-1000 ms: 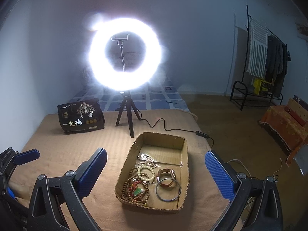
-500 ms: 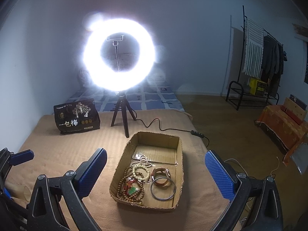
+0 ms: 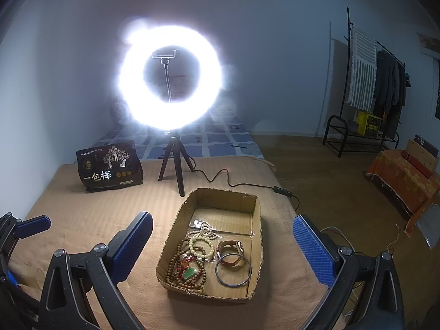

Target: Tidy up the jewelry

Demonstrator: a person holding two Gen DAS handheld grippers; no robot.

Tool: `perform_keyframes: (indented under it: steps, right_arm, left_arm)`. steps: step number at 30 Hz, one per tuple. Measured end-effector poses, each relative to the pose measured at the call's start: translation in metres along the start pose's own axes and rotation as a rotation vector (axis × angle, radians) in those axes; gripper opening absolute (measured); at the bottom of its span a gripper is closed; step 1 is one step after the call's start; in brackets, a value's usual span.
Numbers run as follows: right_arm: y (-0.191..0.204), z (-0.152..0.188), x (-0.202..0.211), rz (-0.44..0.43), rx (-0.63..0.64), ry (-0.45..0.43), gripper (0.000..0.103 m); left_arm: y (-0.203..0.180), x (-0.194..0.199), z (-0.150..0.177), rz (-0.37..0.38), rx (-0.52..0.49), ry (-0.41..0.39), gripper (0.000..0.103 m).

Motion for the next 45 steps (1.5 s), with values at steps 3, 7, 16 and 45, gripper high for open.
perform_keyframes:
  steps: [3,7,16,45]
  right_arm:
    - [0.0000,0.0000,0.0000,0.000,0.000,0.000,0.103]
    - [0.0000,-0.0002,0.0000,0.000,-0.001,0.000,0.103]
    - [-0.0002,0.0006,-0.0006,-0.004,0.001,0.003,0.103]
    - [-0.0002,0.0018,-0.0016,-0.004,0.001,0.006,0.103]
  left_arm:
    - [0.0001,0.0004,-0.0001,0.000,0.001,-0.001,0.103]
    - [-0.0008,0.0003,-0.0006,0.001,0.001,-0.001,0.103]
    - [-0.0019,0.0001,-0.0009,-0.001,0.000,-0.003,0.103]
    - [-0.0041,0.0011,-0.0008,-0.007,-0.006,-0.002,0.103]
Point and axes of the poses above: each gripper's, at about its wrist camera, not at the fingertips, and x roughly against the way its jaws point, y to its left, z to its underside, the point moved 1 cm from there along -x, roughly the way its jaws point, and after that the axes turned 3 degrees about -z, right-handed, at the moved point
